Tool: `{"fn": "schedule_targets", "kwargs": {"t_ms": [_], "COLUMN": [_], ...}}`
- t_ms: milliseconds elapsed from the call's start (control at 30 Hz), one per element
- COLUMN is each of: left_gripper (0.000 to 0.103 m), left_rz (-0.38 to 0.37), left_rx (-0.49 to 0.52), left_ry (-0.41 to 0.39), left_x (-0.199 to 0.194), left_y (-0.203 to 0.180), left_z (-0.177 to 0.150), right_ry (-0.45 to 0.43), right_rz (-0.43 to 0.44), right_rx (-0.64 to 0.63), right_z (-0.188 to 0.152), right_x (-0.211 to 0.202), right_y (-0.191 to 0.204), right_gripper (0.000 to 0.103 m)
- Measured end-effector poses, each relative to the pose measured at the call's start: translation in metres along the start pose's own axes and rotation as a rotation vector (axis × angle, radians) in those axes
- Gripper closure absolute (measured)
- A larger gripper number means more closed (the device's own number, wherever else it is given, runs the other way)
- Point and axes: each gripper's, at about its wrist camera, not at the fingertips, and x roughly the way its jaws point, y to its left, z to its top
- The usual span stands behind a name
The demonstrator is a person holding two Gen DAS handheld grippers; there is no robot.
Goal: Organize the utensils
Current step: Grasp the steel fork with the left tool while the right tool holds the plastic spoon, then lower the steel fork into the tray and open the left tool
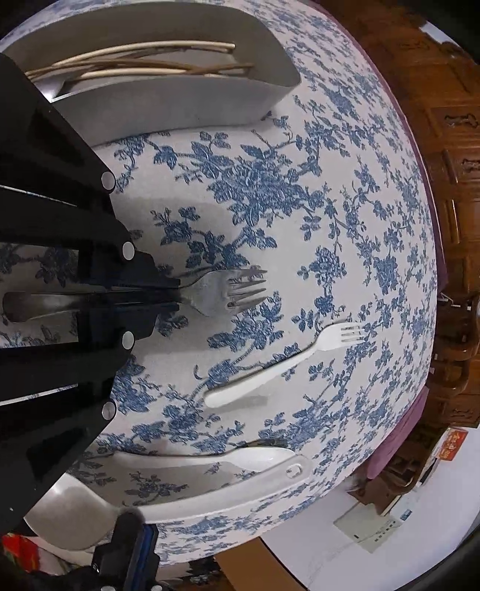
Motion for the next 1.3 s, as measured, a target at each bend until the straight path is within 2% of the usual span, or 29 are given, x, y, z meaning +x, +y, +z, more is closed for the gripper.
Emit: {"fn": "schedule_targets", "kwargs": {"t_ms": [333, 733, 1300], "left_gripper": [0.097, 0.097, 0.097], "left_rz": [-0.014, -0.017, -0.048], "left_rx": [-0.009, -0.027, -0.063], "left_ry": [-0.041, -0.157, -0.274], "left_x": [-0.031, -0.087, -0.162], "left_y": [0.014, 0.042, 0.069], "left_z": [-0.011, -0.012, -0.029], "right_ry": [-0.02, -0.048, -0.089], "right_rz": [-0.007, -0.007, -0.002], "right_rx": [-0.004, -0.026, -0.06], "right_z": [0.003, 0.023, 0.043], "right_x": [-0.007, -0.012, -0.026], "right_y": [0.015, 0.039, 0.075], "right_gripper": [0.1, 0.1, 0.1]}}
